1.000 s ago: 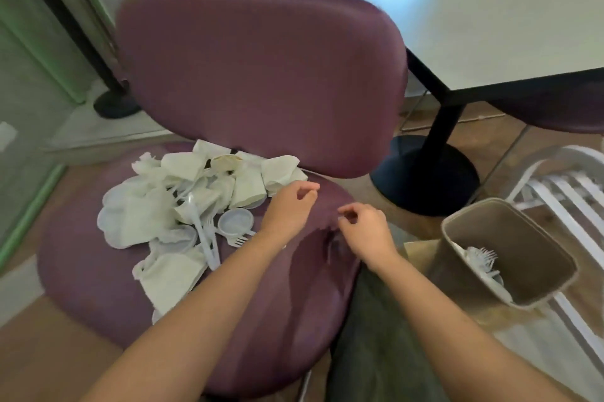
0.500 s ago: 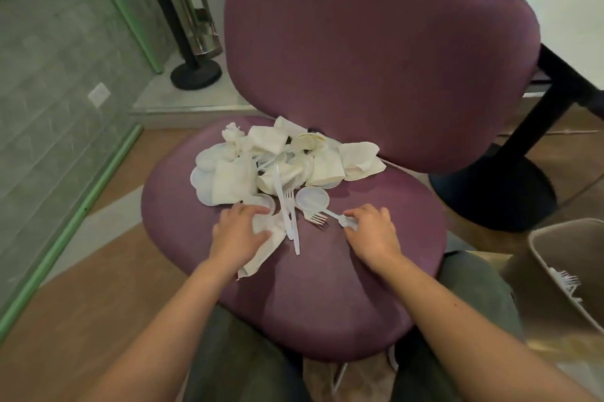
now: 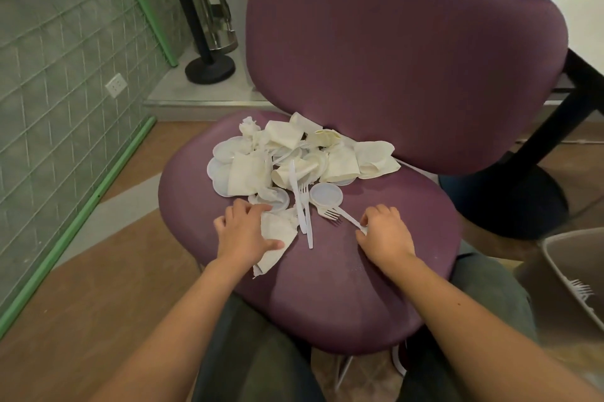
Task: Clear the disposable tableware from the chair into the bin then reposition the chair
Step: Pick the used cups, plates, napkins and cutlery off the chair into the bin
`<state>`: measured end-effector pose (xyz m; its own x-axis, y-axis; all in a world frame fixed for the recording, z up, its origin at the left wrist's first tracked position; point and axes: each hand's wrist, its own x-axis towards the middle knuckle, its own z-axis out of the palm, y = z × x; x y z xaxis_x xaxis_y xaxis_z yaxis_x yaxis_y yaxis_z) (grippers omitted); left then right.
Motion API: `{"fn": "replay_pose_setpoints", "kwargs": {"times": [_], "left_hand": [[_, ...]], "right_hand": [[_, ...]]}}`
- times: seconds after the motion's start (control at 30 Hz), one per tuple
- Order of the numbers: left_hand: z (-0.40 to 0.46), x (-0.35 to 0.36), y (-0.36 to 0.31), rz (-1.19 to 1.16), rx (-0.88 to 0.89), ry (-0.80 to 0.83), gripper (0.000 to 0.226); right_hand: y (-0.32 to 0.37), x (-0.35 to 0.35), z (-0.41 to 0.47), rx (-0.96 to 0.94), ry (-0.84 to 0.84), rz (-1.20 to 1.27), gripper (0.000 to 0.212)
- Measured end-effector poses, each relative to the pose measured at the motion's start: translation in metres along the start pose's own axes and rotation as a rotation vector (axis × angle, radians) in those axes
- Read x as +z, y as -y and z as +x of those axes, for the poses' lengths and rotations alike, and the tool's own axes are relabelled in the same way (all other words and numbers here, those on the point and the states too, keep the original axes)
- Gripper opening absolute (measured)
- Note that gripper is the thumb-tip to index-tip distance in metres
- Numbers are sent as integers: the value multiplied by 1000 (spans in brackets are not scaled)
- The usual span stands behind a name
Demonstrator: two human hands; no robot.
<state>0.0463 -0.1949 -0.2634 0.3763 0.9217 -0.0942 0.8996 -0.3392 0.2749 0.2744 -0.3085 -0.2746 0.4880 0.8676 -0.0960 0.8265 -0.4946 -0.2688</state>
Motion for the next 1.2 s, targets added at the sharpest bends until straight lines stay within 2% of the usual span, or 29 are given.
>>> {"fn": "replay_pose_setpoints", "kwargs": {"times": [0.1, 0.27, 0.33, 0.5, 0.6, 0.77, 0.87, 0.97, 1.07, 1.2], "left_hand": [[0, -6, 0, -242, -6, 43, 54], [4, -17, -6, -378, 18, -51, 33], [6, -26, -15, -435, -4, -80, 25], [10, -38, -47, -478, -34, -81, 19], [16, -36, -77, -681, -14, -4, 23], [17, -15, -169, -853, 94, 180, 39], [12, 2, -224, -954, 135, 310, 35], [4, 17, -274, -1040, 189, 427, 35], [-5, 32, -314, -1086, 222, 512, 40], [-14, 58, -369, -1055, 236, 636, 37]], "right_hand": [[-2, -7, -2, -16, 36, -62, 26], [-12, -16, -5, -38, 110, -158, 24], [-21, -16, -6, 42, 110, -50, 28], [-35, -28, -10, 343, 84, 446, 23], [-42, -36, -15, 423, 30, 620, 22], [-70, -60, -31, 520, -168, 647, 32], [-89, -73, -42, 505, -270, 721, 41], [-120, -80, -52, 469, -356, 809, 35], [-156, -81, -59, 484, -430, 868, 24], [-206, -82, -74, 613, -554, 866, 27]]}}
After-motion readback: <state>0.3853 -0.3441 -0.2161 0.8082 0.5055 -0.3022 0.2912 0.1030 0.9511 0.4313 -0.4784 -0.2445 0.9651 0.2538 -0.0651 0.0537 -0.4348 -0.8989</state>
